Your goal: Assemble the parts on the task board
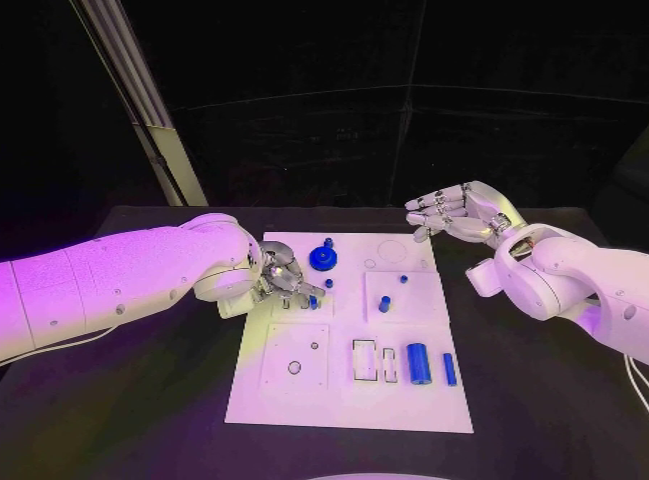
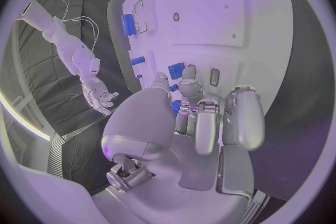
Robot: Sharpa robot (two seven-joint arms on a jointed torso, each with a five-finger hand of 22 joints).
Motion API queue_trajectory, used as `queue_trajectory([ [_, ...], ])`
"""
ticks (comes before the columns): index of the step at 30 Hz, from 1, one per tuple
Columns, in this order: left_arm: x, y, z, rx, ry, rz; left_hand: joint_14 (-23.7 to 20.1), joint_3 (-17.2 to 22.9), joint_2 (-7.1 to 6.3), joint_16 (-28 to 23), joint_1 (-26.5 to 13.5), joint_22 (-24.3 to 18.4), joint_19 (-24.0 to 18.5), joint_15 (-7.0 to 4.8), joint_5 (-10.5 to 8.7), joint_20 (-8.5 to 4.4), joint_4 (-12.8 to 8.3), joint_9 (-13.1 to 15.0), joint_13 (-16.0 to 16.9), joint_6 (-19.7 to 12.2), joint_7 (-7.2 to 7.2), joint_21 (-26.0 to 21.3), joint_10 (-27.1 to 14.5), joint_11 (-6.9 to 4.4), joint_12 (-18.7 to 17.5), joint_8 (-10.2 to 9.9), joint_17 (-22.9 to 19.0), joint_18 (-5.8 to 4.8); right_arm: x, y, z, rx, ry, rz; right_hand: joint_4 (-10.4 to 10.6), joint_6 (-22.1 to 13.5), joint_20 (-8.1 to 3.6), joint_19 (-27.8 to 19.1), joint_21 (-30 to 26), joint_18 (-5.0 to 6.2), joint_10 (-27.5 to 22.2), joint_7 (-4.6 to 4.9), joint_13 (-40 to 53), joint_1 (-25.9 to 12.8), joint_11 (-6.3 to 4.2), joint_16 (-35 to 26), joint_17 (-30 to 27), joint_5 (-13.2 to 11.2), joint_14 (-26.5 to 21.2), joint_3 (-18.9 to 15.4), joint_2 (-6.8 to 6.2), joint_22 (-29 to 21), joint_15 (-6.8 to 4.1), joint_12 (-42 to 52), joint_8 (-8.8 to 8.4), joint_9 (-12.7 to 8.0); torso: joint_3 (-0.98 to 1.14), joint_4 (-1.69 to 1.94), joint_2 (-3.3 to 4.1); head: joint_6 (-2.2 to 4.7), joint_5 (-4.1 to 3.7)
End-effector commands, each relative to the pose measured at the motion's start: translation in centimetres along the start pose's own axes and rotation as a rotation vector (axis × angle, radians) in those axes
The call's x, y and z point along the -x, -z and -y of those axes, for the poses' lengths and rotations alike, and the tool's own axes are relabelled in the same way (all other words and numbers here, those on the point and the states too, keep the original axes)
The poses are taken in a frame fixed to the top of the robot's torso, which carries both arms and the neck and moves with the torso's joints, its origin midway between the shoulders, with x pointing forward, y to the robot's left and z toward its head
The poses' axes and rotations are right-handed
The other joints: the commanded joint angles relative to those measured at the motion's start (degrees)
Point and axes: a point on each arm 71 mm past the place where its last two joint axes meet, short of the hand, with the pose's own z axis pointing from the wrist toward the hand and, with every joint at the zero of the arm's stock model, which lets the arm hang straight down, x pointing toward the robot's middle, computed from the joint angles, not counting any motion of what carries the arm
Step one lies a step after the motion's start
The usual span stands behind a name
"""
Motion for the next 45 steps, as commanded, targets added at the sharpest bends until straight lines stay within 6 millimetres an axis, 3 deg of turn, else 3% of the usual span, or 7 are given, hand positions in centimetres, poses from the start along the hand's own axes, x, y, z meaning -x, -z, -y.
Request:
queue_trajectory([
  [1,0.1,0.0,0.1,0.015,-0.019,-0.005,5.96,-0.42,0.78,0.18,0.36,0.13,0.41,-0.57,0.39,-0.33,-0.10,0.42,1.13,-0.33,-0.16,0.40,0.80,-0.08,1.17,0.83,15.08,-0.68,0.0,-0.1,-0.1,0.003,-0.004,0.005,0.10,-0.13,-0.01,0.48,-0.27,0.22,0.04,0.13,-0.10,-0.60,0.27,-0.42,-0.10,0.27,0.28,-0.37,-0.02,-0.10,0.20,-0.36,-0.36,-0.08,0.00,0.00,-0.03,-0.07,0.02],
  [7,0.2,-0.2,0.4,0.016,-0.022,-0.003,5.96,-0.53,0.90,0.18,0.57,0.31,0.43,-0.65,0.46,-0.38,-0.08,0.92,1.69,-0.40,-0.28,0.53,1.04,-0.18,1.74,1.59,15.08,-0.71,-0.1,-0.2,-0.1,0.004,-0.006,0.001,0.10,-0.20,0.00,0.49,-0.36,0.22,-0.01,0.16,-0.18,-0.63,0.30,-0.51,-0.15,0.32,0.27,-0.39,0.02,-0.15,0.23,-0.38,-0.37,-0.08,0.01,-0.08,0.00,-0.07,0.32],
  [45,-0.1,-0.8,1.4,0.034,-0.051,-0.033,5.96,0.48,1.23,0.18,4.29,1.36,0.55,-0.93,0.84,-0.64,-1.08,2.86,2.64,-1.60,-0.63,1.19,1.45,-0.52,3.19,4.29,15.08,-0.86,-0.7,-0.5,-0.3,0.006,-0.008,-0.018,0.00,-0.46,0.11,0.53,-0.84,0.20,-0.35,0.28,-0.60,-0.66,0.44,-1.00,-0.40,0.60,0.18,-0.44,0.22,-0.47,0.37,-0.53,-0.35,-0.08,-0.02,0.01,-0.06,-0.54,0.28],
])
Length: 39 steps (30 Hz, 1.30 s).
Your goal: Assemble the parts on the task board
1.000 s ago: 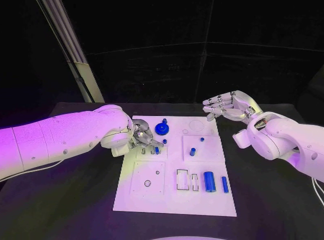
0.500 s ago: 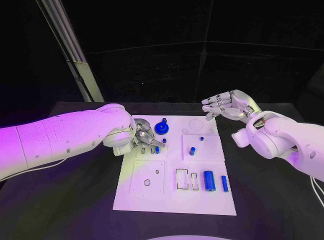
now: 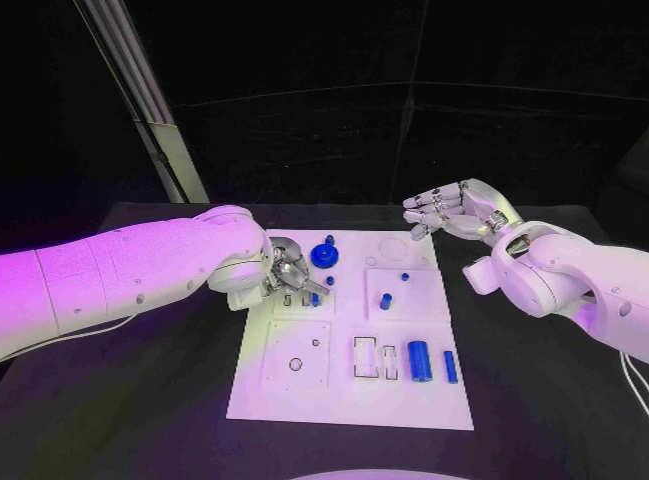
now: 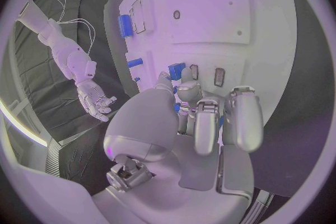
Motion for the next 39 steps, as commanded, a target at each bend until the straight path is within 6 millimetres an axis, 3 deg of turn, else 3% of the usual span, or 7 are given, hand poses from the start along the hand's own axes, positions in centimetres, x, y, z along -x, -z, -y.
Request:
queue_trajectory([
  [1,-0.02,0.03,0.13,0.002,-0.014,-0.010,5.96,0.32,-0.12,0.18,0.78,0.05,0.36,-0.53,0.21,-0.47,-0.31,0.13,0.10,-0.61,-0.03,0.36,0.36,-0.01,0.25,0.31,15.09,-0.86,-0.14,-0.08,-0.23,0.011,-0.003,-0.009,-0.02,-0.27,-0.08,0.32,-0.28,0.21,-0.18,0.09,-0.11,-0.42,0.25,-0.32,-0.13,0.39,0.17,-0.45,-0.01,-0.10,0.38,-0.35,-0.37,-0.09,-0.02,-0.01,0.01,-0.02,0.06],
  [12,-0.03,0.03,0.30,-0.015,-0.013,-0.007,5.96,6.54,1.35,0.18,9.46,-0.44,0.05,-1.22,0.61,-1.06,-5.10,0.49,-0.12,-1.75,-0.87,-0.09,0.08,-0.82,0.11,0.63,15.09,-0.70,-0.17,-0.12,-0.19,0.009,-0.003,-0.011,-0.15,-0.35,-0.04,0.33,-0.47,0.22,-0.30,0.12,-0.26,-0.28,0.28,-0.51,-0.23,0.55,0.14,-0.38,0.13,-0.22,0.41,-0.39,-0.36,-0.08,0.02,0.02,-0.01,-0.23,0.04],
  [18,-0.07,0.09,0.36,-0.027,-0.012,-0.007,5.96,12.13,0.87,0.18,13.33,-0.51,-0.01,-1.43,1.79,-1.36,-7.40,0.04,-0.51,-2.44,-0.97,-0.24,-0.23,-0.98,-0.52,-0.19,15.09,-0.69,-0.17,-0.14,-0.17,0.009,-0.003,-0.011,-0.30,-0.42,-0.03,0.40,-0.69,0.23,-0.36,0.14,-0.43,-0.14,0.29,-0.70,-0.33,1.02,0.19,-0.30,0.24,-0.36,0.42,-0.39,-0.33,-0.07,-0.01,0.03,-0.01,-0.34,0.04],
  [21,-0.11,0.15,0.35,-0.034,-0.012,-0.008,5.96,19.44,-2.45,0.18,12.74,-0.50,-0.04,-1.14,4.95,-0.97,-7.47,0.01,-1.22,-2.78,-0.32,-0.35,-0.19,-0.42,-1.27,-0.32,15.09,-0.78,-0.18,-0.15,-0.17,0.009,-0.003,-0.012,-0.35,-0.45,-0.02,0.44,-0.77,0.24,-0.37,0.15,-0.49,-0.11,0.30,-0.78,-0.38,1.28,0.21,-0.29,0.25,-0.42,0.43,-0.38,-0.32,-0.06,-0.01,0.05,-0.03,-0.36,0.02],
  [27,-0.16,0.34,0.22,-0.046,-0.007,-0.005,5.96,37.97,-9.95,0.18,6.66,-0.41,-0.06,-1.00,5.28,-0.88,-7.82,1.27,-1.68,-3.15,-0.19,-0.57,0.49,-0.18,-1.13,1.44,15.09,-0.64,-0.16,-0.18,-0.13,0.008,-0.003,-0.011,-0.36,-0.46,-0.02,0.45,-0.81,0.24,-0.38,0.16,-0.52,-0.12,0.31,-0.82,-0.40,1.38,0.23,-0.29,0.25,-0.45,0.43,-0.38,-0.32,-0.06,-0.02,0.11,-0.03,-0.36,-0.01],
  [33,-0.07,0.66,-0.09,-0.056,0.011,0.018,5.96,44.75,-12.20,0.18,3.17,-0.17,0.05,-0.90,6.64,-0.86,-9.92,2.27,-1.49,-3.37,-0.22,-0.53,1.09,-0.32,-0.68,2.85,15.09,-0.68,-0.15,-0.21,-0.11,0.008,-0.003,-0.011,-0.36,-0.47,-0.01,0.46,-0.82,0.24,-0.38,0.16,-0.53,-0.12,0.31,-0.83,-0.40,1.43,0.24,-0.29,0.26,-0.46,0.43,-0.38,-0.32,-0.06,0.04,0.12,-0.05,-0.38,0.21],
  [39,0.06,1.02,-0.42,-0.067,0.033,0.050,5.96,47.37,-13.51,0.18,1.42,0.35,0.27,-0.96,9.10,-0.91,-11.61,2.80,-0.94,-3.25,-0.20,-0.23,1.80,-0.46,-0.15,3.64,15.09,-0.77,-0.09,-0.20,-0.08,0.009,-0.002,-0.009,-0.35,-0.49,-0.01,0.48,-0.87,0.23,-0.40,0.17,-0.56,-0.18,0.32,-0.88,-0.43,1.55,0.25,-0.31,0.25,-0.49,0.45,-0.38,-0.32,-0.06,0.05,0.14,-0.09,-0.41,0.42],
])
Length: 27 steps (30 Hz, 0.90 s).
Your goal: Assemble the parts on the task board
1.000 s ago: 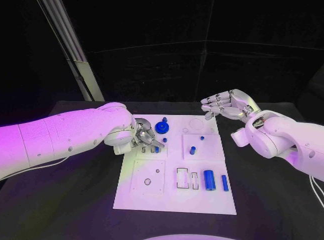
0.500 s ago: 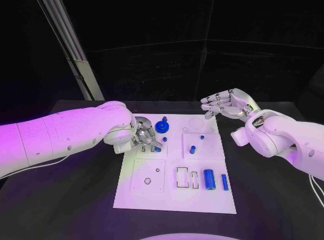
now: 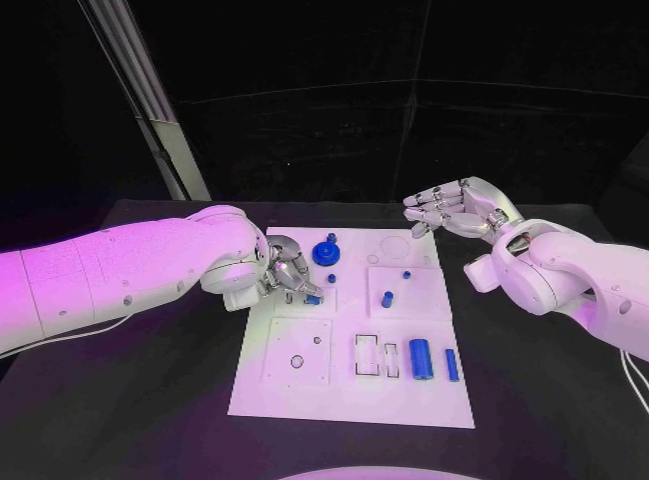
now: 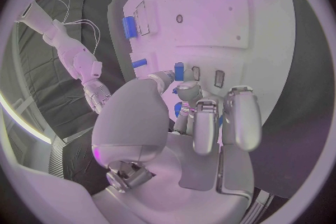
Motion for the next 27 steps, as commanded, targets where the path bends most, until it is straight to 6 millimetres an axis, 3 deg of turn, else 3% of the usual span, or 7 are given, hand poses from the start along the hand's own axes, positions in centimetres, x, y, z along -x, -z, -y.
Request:
queue_trajectory([
  [1,0.26,0.21,0.12,-0.027,0.020,0.044,6.15,11.27,-0.18,0.18,-0.76,0.16,0.47,0.07,0.57,0.13,-10.93,0.16,0.20,-0.16,0.22,0.12,0.43,-0.08,0.37,0.42,15.09,-0.79,0.00,-0.04,-0.17,0.010,-0.001,-0.005,-0.19,-0.29,0.00,0.48,-0.33,0.23,-0.20,-0.03,-0.05,-0.18,0.13,-0.33,-0.08,0.20,0.04,-0.15,0.26,-0.09,0.24,-0.19,-0.32,-0.07,0.04,0.02,-0.03,0.00,0.16],
  [18,0.96,0.62,-0.70,-0.003,-0.017,0.180,6.15,12.26,-0.84,0.18,-1.40,1.21,0.89,0.00,1.12,0.07,-11.87,0.31,1.26,0.23,0.14,0.85,1.34,-0.17,1.19,0.71,15.09,-1.01,0.30,0.01,-0.01,0.010,0.003,0.002,-0.07,-0.37,0.04,0.51,-0.50,0.21,-0.28,0.03,-0.13,-0.47,0.20,-0.49,-0.16,0.38,0.04,-0.26,0.26,-0.20,0.30,-0.20,-0.33,-0.07,0.24,0.21,-0.50,-0.19,0.67],
  [27,0.45,0.21,-0.62,0.021,-0.046,0.158,6.15,12.44,-0.93,0.18,-1.56,1.22,0.90,-0.01,1.13,0.06,-11.98,0.32,1.40,0.32,0.12,0.85,1.50,-0.19,1.32,0.75,15.09,-1.01,0.23,-0.05,-0.02,0.012,0.002,0.001,-0.07,-0.57,0.12,0.46,-0.76,0.19,-0.55,0.11,-0.23,-0.62,0.30,-0.75,-0.29,0.46,-0.09,-0.35,0.24,-0.36,0.41,-0.29,-0.37,-0.09,0.20,0.18,-0.35,0.10,0.60],
])
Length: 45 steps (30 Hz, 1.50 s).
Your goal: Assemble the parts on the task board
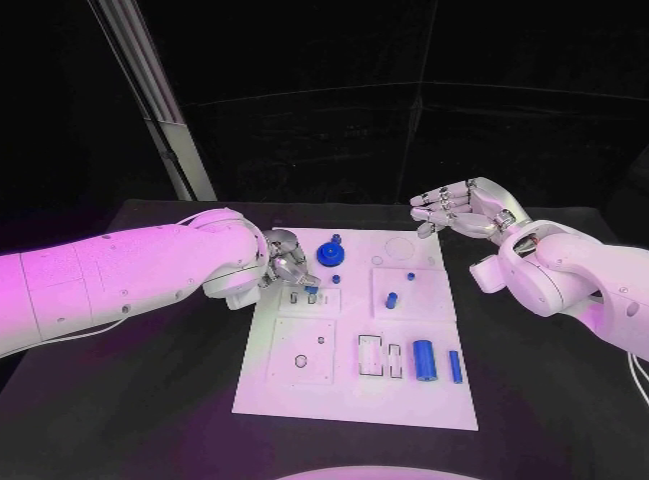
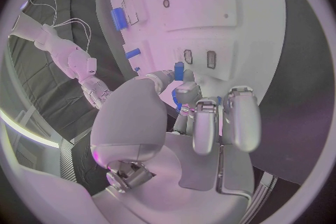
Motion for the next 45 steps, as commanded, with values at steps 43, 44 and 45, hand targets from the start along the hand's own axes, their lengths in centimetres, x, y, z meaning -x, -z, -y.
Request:
queue_trajectory([
  [43,-0.87,-0.51,-0.20,0.048,-0.083,-0.081,6.15,11.13,-0.13,0.18,-0.98,0.13,0.93,-0.01,0.24,0.06,-10.24,0.12,0.35,0.54,-0.06,0.22,0.86,-0.01,0.50,0.42,15.09,-1.03,-0.41,-0.28,-0.32,0.022,-0.006,-0.012,-0.44,-0.56,0.18,0.52,-0.75,0.22,-0.66,-0.03,-0.15,0.00,0.15,-0.65,-0.31,1.15,-0.16,0.00,0.37,-0.38,0.46,-0.33,-0.32,-0.07,0.01,0.02,0.08,-0.39,0.07],
  [44,-0.90,-0.51,-0.18,0.048,-0.085,-0.083,6.15,11.14,-0.17,0.18,-1.13,0.14,0.93,-0.01,0.23,0.06,-10.22,0.12,0.38,0.56,-0.09,0.22,0.90,-0.03,0.53,0.44,15.09,-1.03,-0.40,-0.29,-0.31,0.022,-0.005,-0.011,-0.45,-0.57,0.18,0.53,-0.76,0.22,-0.67,-0.03,-0.15,0.00,0.15,-0.66,-0.31,1.19,-0.15,0.00,0.37,-0.38,0.46,-0.33,-0.32,-0.07,0.01,0.03,0.09,-0.40,0.07],
  [45,-0.92,-0.51,-0.16,0.047,-0.086,-0.085,6.15,11.14,-0.20,0.18,-1.19,0.16,0.93,-0.01,0.23,0.06,-10.21,0.13,0.41,0.57,-0.11,0.23,0.93,-0.03,0.55,0.45,15.09,-1.03,-0.39,-0.29,-0.31,0.022,-0.005,-0.011,-0.45,-0.57,0.18,0.53,-0.76,0.22,-0.67,-0.03,-0.15,0.00,0.15,-0.66,-0.31,1.19,-0.15,0.00,0.37,-0.38,0.46,-0.33,-0.32,-0.07,0.02,0.03,0.11,-0.42,0.09],
])
